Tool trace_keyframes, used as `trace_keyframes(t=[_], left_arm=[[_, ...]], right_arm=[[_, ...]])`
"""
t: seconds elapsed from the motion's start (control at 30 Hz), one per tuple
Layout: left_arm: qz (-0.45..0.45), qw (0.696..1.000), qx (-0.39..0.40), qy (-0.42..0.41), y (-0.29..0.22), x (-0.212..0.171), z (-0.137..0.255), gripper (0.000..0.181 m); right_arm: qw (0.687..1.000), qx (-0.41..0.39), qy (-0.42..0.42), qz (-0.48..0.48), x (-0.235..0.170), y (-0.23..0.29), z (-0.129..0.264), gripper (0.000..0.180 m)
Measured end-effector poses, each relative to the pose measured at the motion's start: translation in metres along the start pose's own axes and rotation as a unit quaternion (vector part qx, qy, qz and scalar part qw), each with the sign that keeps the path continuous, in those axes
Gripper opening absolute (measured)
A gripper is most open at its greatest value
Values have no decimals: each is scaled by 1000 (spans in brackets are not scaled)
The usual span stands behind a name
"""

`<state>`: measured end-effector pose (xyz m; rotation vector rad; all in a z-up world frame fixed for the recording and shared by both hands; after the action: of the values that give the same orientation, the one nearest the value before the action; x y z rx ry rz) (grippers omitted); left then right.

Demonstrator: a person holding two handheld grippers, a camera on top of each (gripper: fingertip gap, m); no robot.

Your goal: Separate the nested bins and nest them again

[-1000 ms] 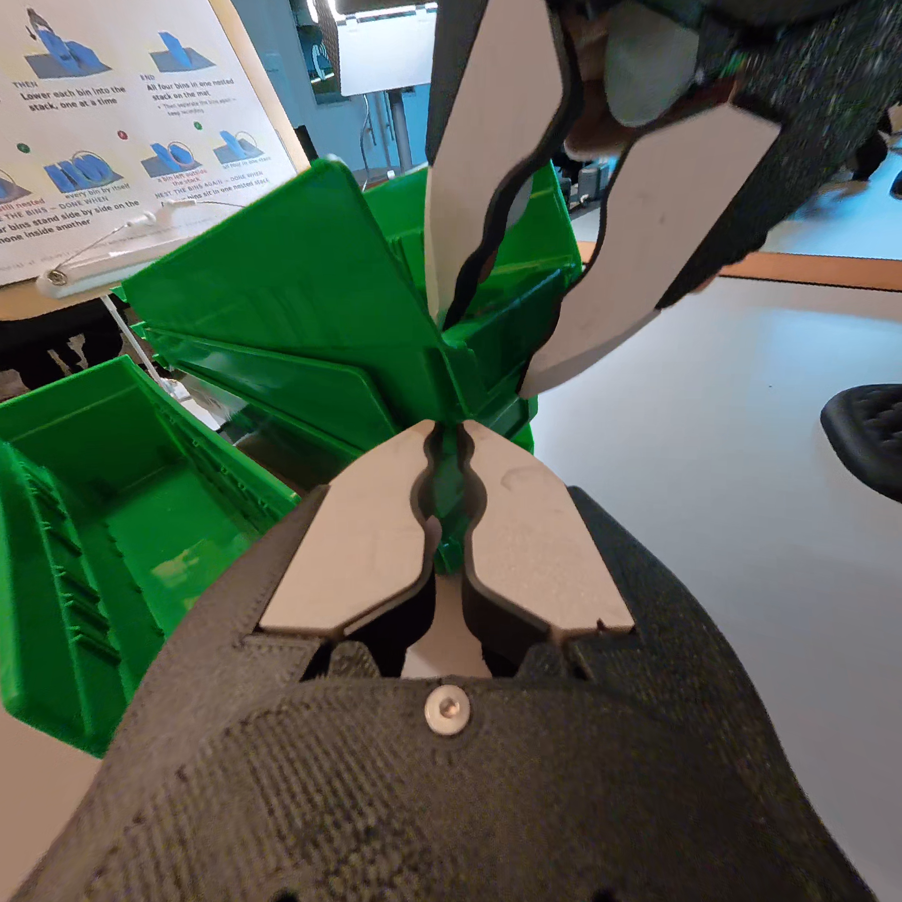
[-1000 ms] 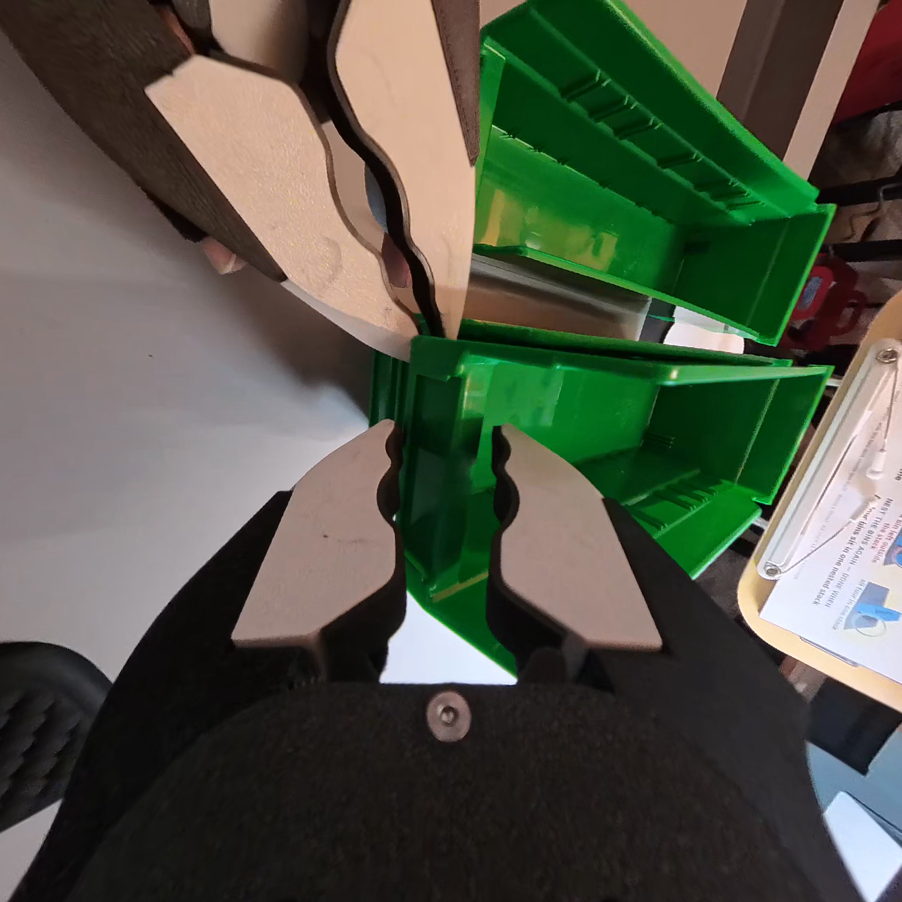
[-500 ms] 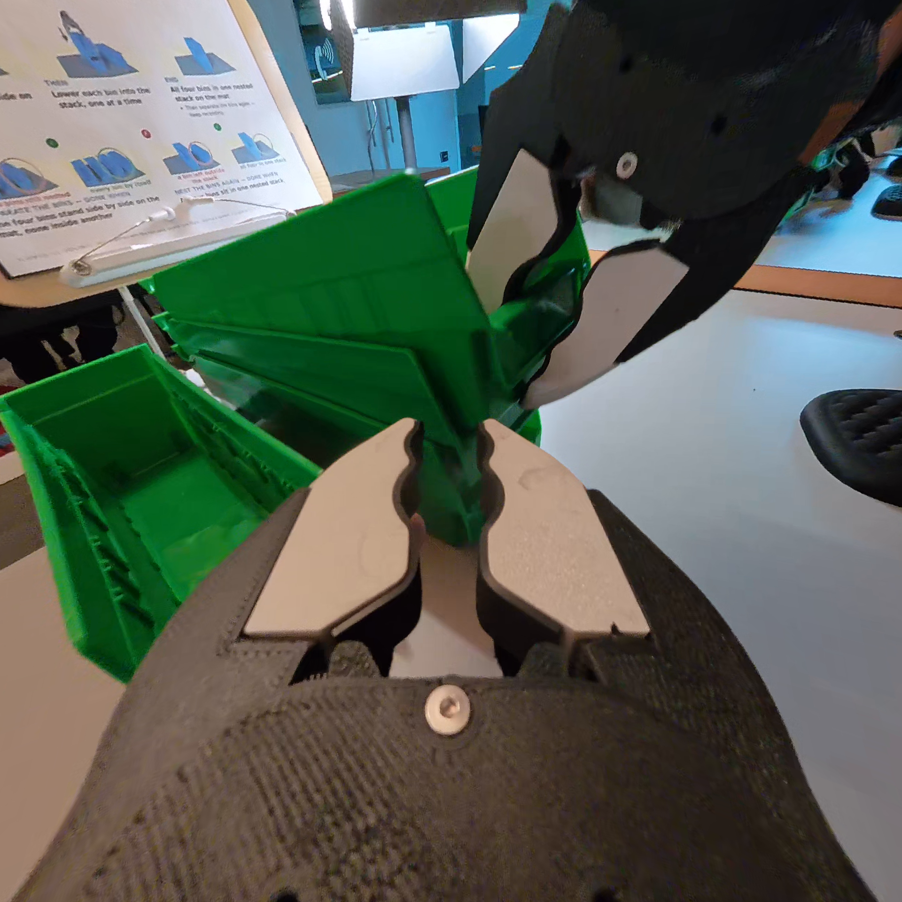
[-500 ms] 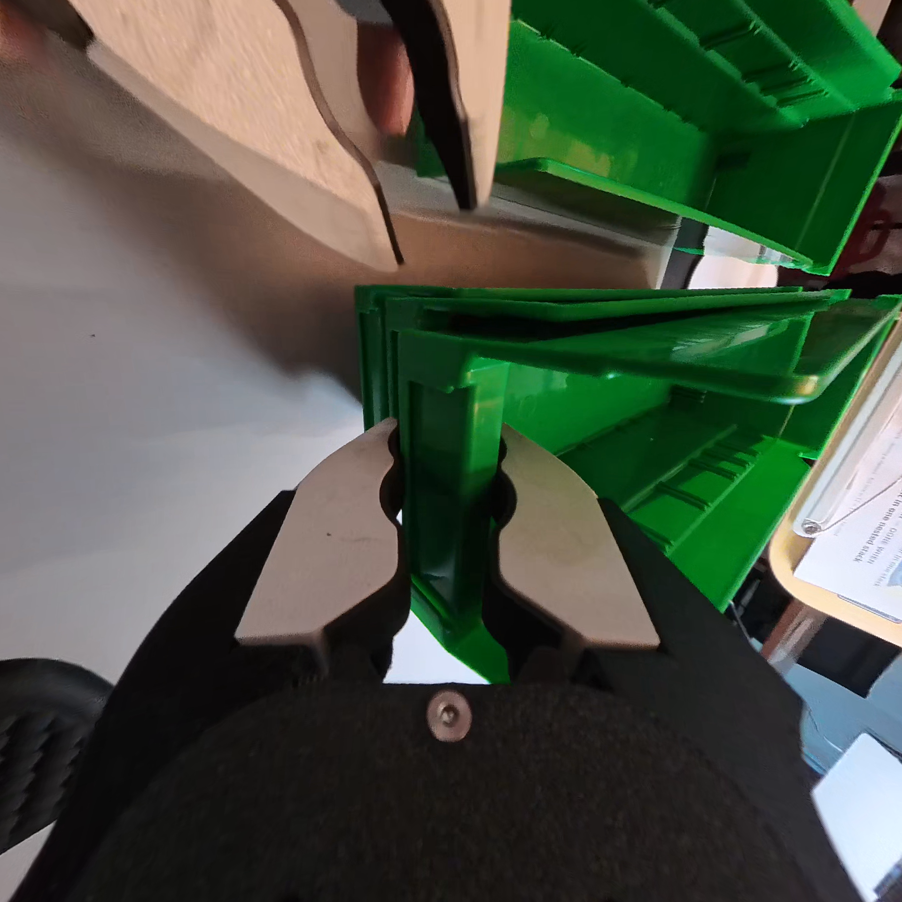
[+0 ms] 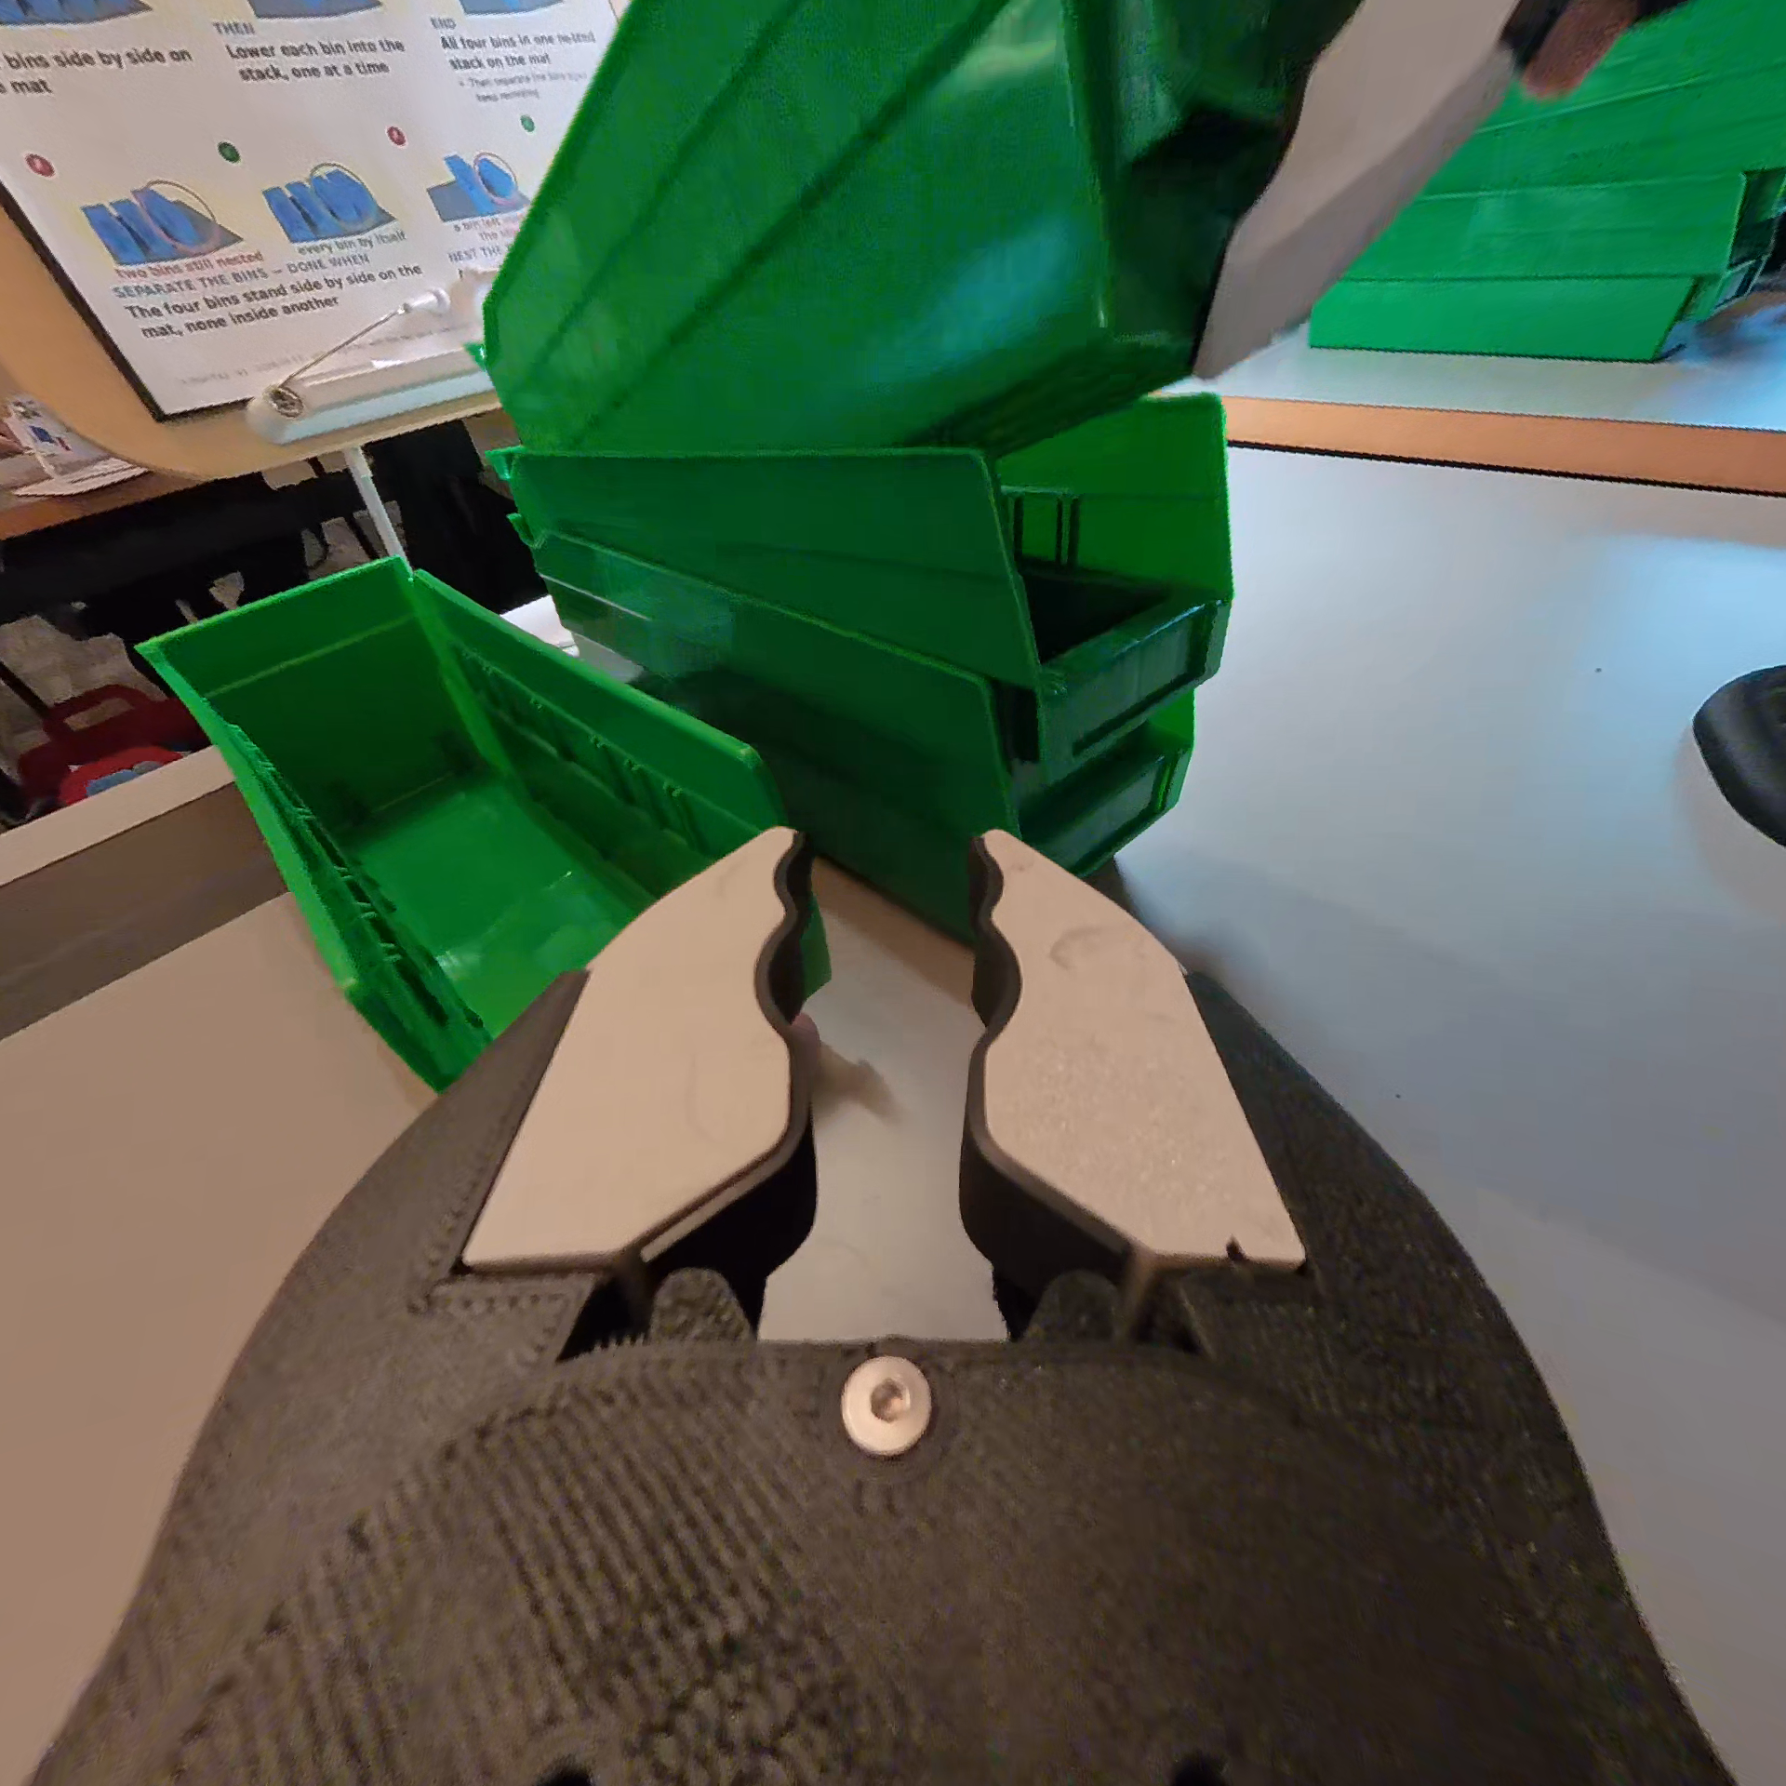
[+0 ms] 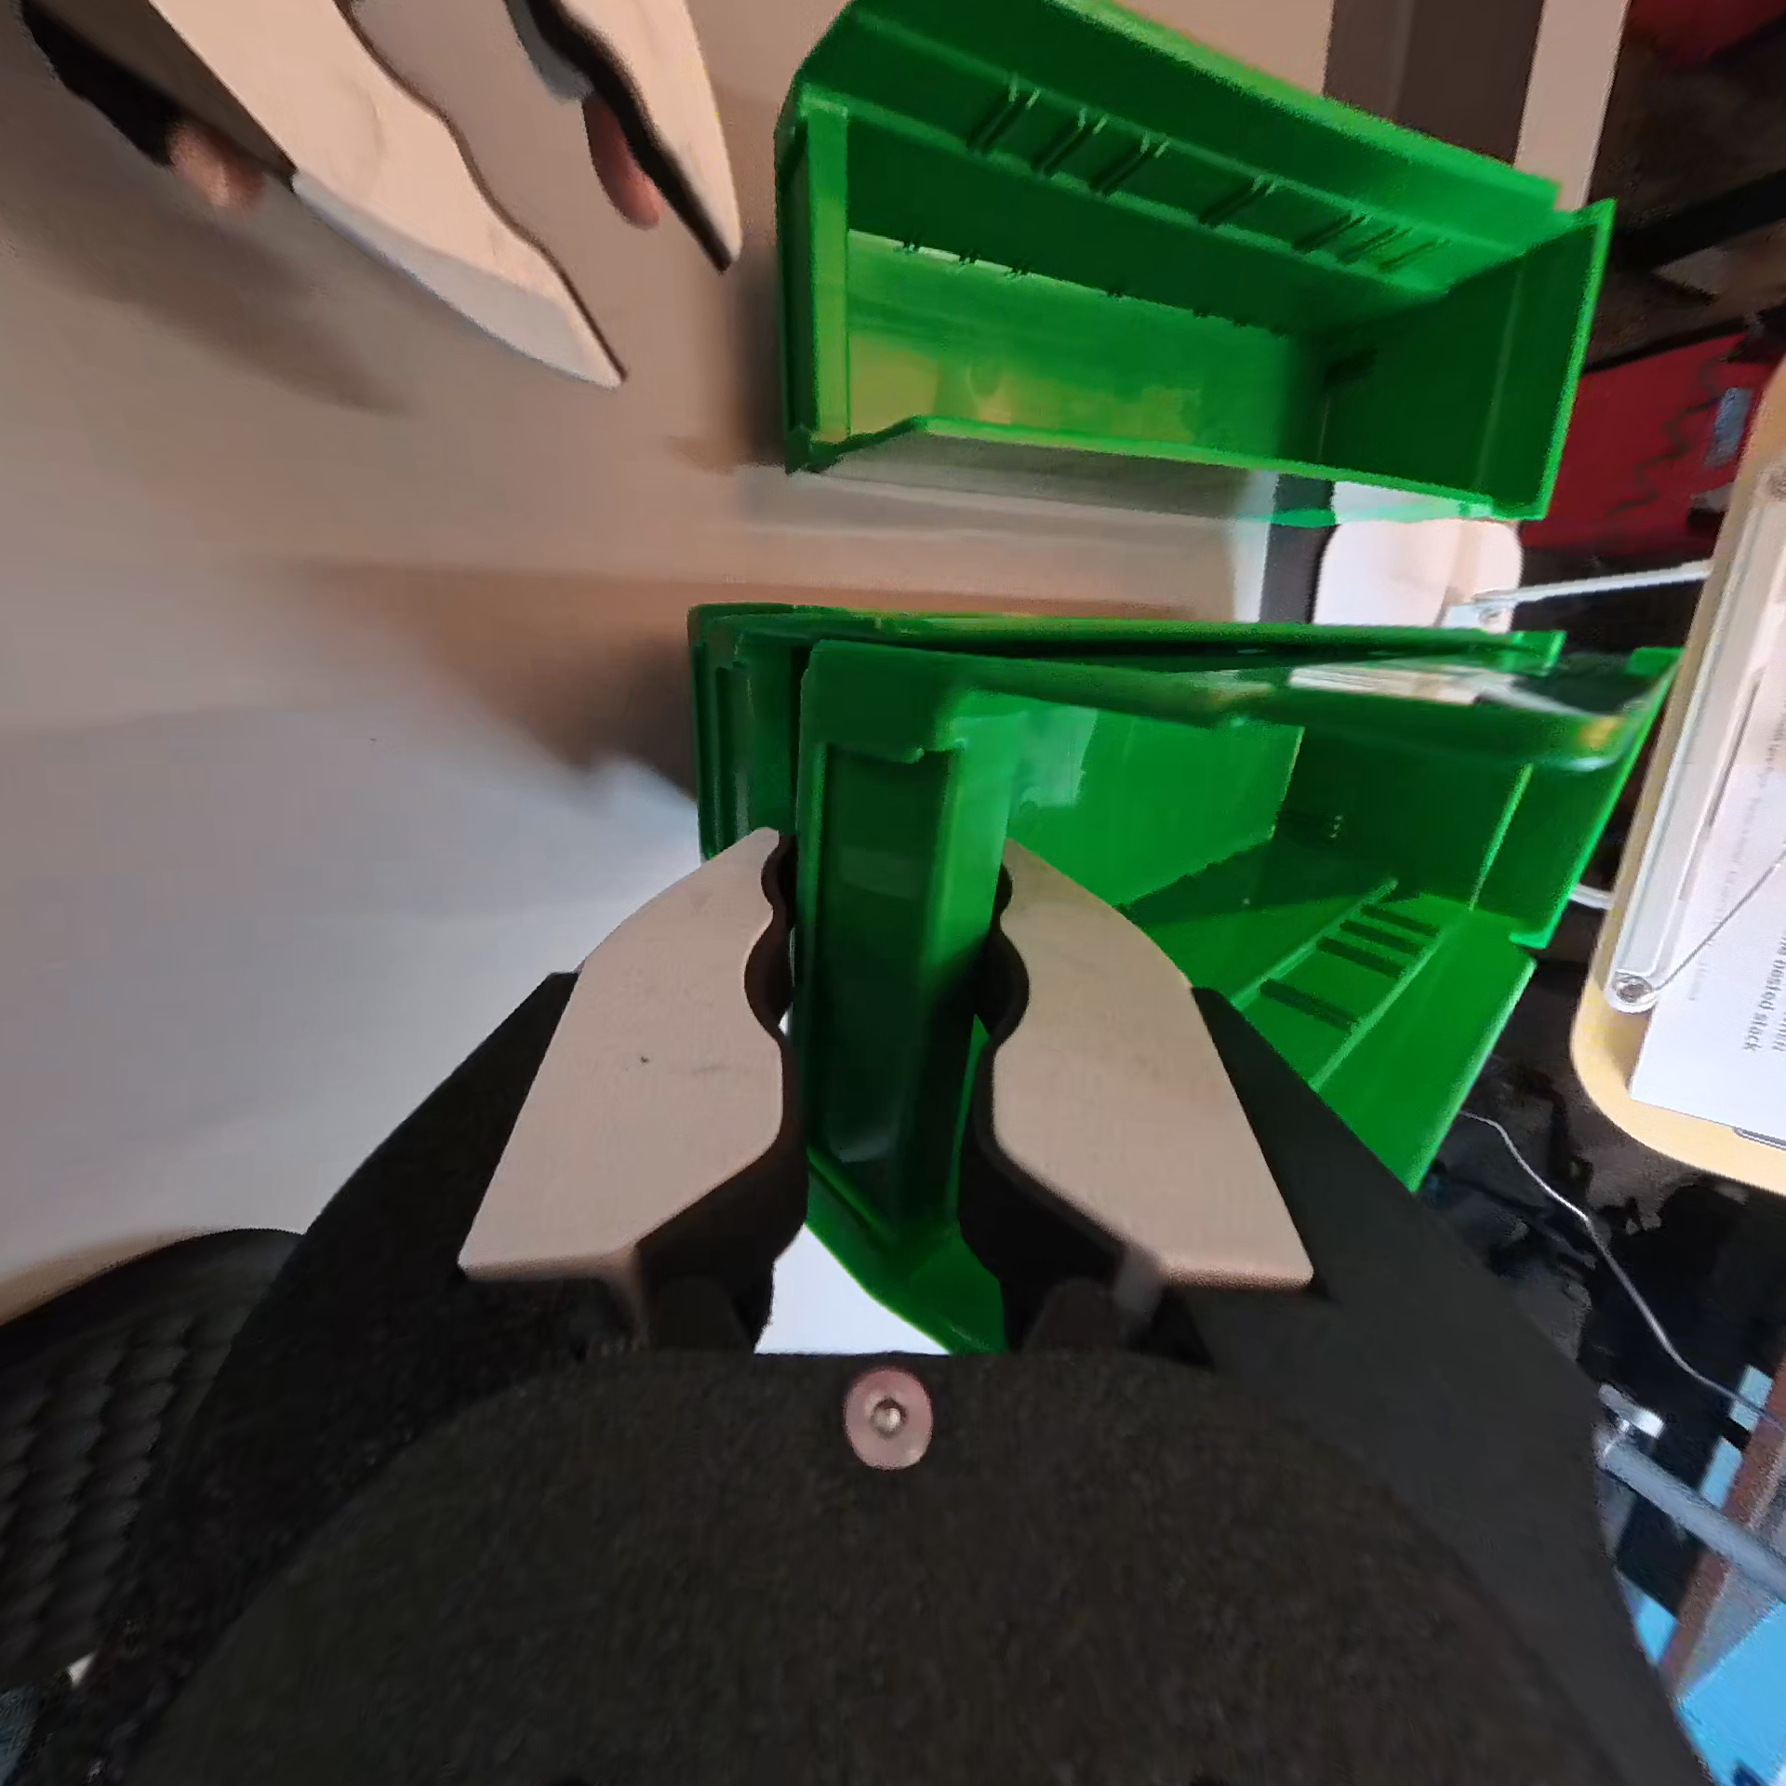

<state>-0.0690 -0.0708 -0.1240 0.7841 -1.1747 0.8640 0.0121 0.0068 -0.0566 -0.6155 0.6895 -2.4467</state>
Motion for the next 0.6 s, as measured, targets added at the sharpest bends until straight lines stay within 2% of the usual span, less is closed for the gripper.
trace_keyframes(t=[0.3,0.47,0.6], left_arm=[[-4,1000,-4,17,-3,-9,-5,32],[-4,1000,-6,18,-4,-10,-6,32],[-1,1000,-9,23,-6,-12,-8,32]], right_arm=[[996,-78,-37,7,0,-30,56,34],[991,-130,10,7,-43,-37,67,33],[987,-144,63,13,-93,-26,40,33]])
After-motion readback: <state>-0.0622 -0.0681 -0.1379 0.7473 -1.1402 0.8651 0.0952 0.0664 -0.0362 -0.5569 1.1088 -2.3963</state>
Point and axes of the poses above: each gripper's, where its closed fingertips meet, z back along the fingers, x out of its top, y = z × x across the jaws, the point moved 1 cm from there along z, back along the fingers, and after that the axes turned 13 degrees about -x, right-handed, at the moved point
